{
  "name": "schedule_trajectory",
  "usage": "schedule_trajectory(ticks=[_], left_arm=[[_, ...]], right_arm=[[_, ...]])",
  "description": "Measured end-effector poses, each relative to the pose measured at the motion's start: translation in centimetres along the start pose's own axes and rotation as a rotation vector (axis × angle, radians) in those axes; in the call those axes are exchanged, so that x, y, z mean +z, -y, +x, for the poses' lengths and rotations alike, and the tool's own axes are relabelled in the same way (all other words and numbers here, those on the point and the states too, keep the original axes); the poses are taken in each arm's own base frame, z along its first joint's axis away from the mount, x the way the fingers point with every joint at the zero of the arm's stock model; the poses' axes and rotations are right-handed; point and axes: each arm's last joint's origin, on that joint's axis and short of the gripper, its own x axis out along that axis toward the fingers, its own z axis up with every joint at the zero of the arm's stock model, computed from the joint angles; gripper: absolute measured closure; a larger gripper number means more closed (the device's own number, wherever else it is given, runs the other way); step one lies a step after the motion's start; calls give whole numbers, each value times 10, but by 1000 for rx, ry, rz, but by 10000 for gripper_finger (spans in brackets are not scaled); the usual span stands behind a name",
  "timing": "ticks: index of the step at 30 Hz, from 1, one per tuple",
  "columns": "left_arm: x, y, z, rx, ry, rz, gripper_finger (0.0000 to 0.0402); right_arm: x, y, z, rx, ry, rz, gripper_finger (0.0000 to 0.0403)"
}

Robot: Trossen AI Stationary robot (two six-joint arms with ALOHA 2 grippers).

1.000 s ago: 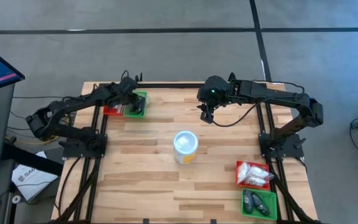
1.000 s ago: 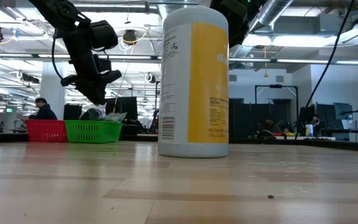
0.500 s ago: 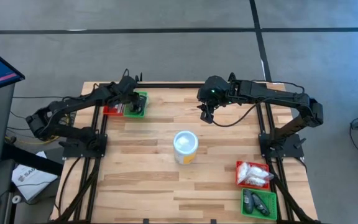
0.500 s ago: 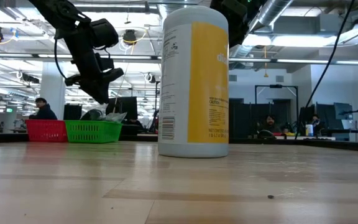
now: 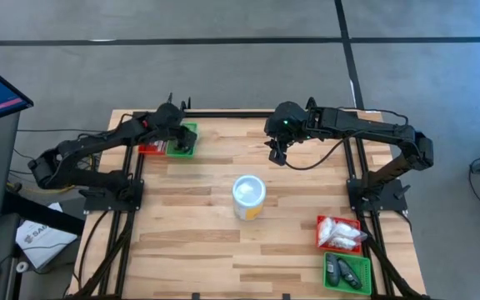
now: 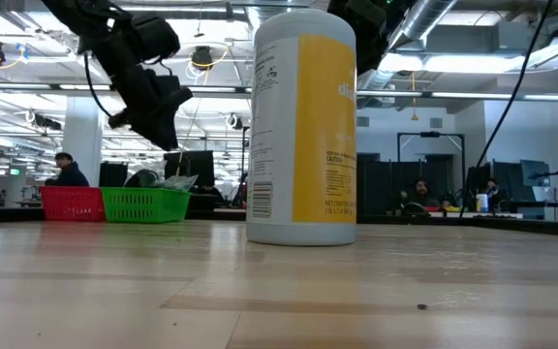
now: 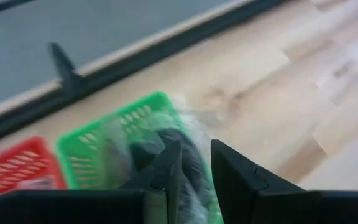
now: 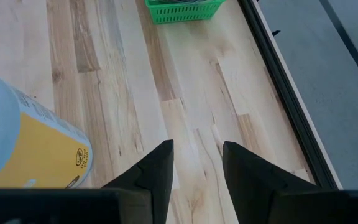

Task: Pick & Place Travel size toiletries
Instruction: Put the black hairbrush into the top green basket

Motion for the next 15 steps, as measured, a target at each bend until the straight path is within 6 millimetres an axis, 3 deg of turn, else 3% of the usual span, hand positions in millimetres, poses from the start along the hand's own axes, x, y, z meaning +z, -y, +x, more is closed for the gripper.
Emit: schedule_trajectory(ticks=[6, 15], left_arm=[[-29, 1, 17, -33, -26, 18, 325], [-47, -7, 30, -42, 27, 12, 325]], right_arm=[[0, -1, 0, 2, 0, -2, 274], [0, -1, 0, 2, 0, 3, 274]])
